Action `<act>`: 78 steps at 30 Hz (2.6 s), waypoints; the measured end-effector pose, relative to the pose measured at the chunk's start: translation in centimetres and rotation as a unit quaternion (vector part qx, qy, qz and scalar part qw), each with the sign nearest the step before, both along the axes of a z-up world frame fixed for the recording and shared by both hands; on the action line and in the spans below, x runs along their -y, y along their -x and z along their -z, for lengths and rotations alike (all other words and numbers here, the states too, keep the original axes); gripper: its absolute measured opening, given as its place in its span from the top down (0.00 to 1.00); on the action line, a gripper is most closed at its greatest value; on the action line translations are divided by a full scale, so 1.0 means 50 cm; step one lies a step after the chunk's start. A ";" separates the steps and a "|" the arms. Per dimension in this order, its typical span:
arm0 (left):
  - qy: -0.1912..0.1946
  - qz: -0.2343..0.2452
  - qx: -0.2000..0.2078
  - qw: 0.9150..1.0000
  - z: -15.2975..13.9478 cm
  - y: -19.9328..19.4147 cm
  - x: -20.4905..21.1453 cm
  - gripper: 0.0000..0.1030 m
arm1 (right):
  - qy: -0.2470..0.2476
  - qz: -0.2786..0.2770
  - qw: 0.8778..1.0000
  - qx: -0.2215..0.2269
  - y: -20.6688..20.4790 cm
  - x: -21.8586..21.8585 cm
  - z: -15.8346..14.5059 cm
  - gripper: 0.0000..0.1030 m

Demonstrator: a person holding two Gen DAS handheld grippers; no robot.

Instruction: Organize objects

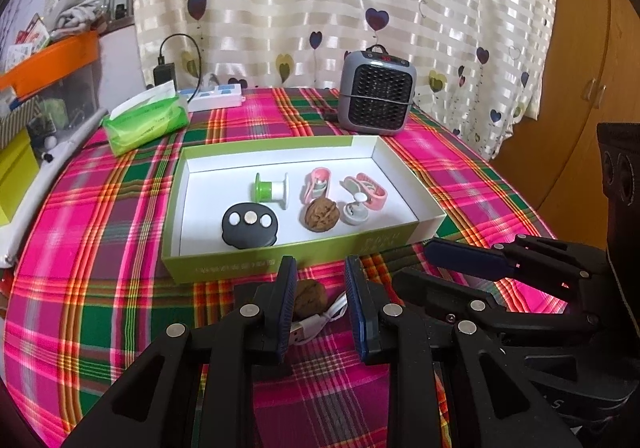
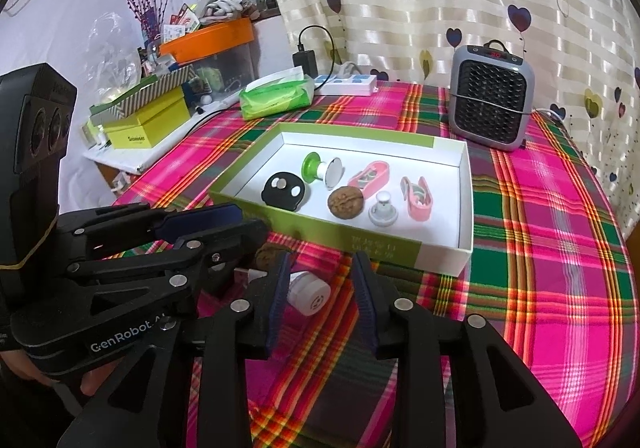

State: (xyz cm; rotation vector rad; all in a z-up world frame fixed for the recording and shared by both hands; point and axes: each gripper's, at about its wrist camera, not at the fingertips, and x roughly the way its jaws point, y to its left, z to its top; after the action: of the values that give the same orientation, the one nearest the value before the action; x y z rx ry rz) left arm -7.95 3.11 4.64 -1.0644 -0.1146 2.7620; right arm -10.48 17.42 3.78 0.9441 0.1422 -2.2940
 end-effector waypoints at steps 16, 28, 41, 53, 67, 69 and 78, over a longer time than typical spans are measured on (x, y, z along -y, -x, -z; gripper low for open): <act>-0.002 -0.005 0.006 1.000 0.015 -0.014 0.010 0.78 | -0.001 -0.014 1.000 0.009 -0.011 0.008 0.015 0.66; -0.010 -0.009 0.006 1.000 0.034 -0.038 0.028 0.70 | -0.003 -0.027 0.999 0.021 -0.019 0.013 0.036 0.63; -0.005 -0.023 0.006 1.000 0.045 -0.046 0.057 0.61 | -0.009 -0.030 0.999 0.030 -0.014 0.021 0.049 0.62; 0.002 -0.023 0.023 0.999 0.066 -0.035 0.059 0.60 | -0.017 -0.030 0.998 0.043 -0.003 0.031 0.065 0.62; 0.011 -0.031 0.049 0.998 0.082 -0.011 0.057 0.60 | -0.025 -0.027 0.998 0.050 0.010 0.043 0.074 0.62; 0.013 -0.031 0.053 0.998 0.084 -0.009 0.056 0.60 | -0.026 -0.025 0.998 0.052 0.012 0.044 0.075 0.62; 0.007 -0.039 0.063 0.997 0.090 -0.005 0.065 0.60 | -0.029 -0.006 0.998 0.059 0.024 0.030 0.079 0.62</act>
State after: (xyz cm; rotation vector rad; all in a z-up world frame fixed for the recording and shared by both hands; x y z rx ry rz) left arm -7.70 -0.13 0.13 -1.2622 -0.1568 2.7659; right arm -11.68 15.91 -0.17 1.1024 0.1645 -2.2282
